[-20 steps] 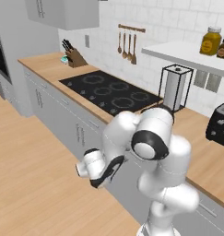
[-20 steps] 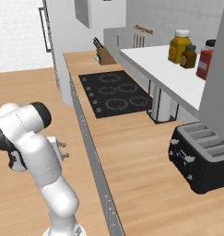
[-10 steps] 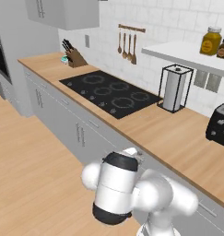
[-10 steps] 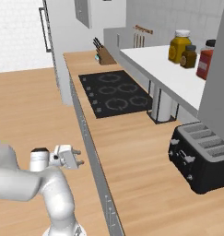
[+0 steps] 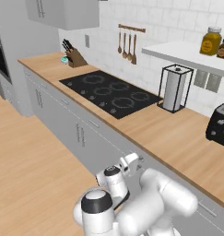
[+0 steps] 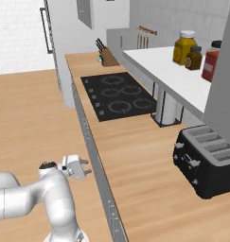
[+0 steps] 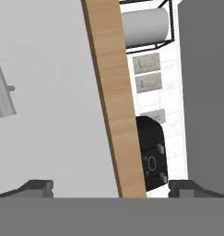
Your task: Take a straw from the drawer in front and place it inside the glass cup on the dining counter.
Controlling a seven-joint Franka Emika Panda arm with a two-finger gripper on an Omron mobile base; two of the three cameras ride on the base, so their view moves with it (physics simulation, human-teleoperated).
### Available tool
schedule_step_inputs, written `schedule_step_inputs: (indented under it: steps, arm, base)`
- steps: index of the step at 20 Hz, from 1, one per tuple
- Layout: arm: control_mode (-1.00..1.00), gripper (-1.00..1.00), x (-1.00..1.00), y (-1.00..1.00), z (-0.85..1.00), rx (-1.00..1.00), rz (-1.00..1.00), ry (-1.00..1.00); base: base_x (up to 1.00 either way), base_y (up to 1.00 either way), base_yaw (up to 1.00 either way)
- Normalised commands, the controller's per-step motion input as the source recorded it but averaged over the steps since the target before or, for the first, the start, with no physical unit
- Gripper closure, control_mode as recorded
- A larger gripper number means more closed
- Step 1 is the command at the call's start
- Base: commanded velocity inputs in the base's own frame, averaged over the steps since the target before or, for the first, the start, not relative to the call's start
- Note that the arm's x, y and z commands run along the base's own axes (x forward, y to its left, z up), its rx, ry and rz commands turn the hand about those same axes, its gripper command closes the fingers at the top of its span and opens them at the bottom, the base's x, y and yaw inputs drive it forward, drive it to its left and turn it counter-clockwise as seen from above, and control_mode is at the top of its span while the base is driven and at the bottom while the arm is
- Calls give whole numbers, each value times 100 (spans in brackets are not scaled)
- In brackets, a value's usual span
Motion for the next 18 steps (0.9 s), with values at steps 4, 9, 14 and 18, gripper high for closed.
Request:
schedule_step_inputs:
  steps: [4, 9, 14, 18]
  arm:
    - [-100, -100, 43, 0, -30, 3, 16, 0]
    - [-100, -100, 34, 0, -14, 6, 13, 0]
    - [-100, -100, 40, 0, -10, 5, 10, 0]
    - [-100, -100, 44, 0, -23, 0, 4, 1]
  base:
    - [0, 0, 0]
    - [0, 0, 0]
    - [0, 0, 0]
    - [0, 0, 0]
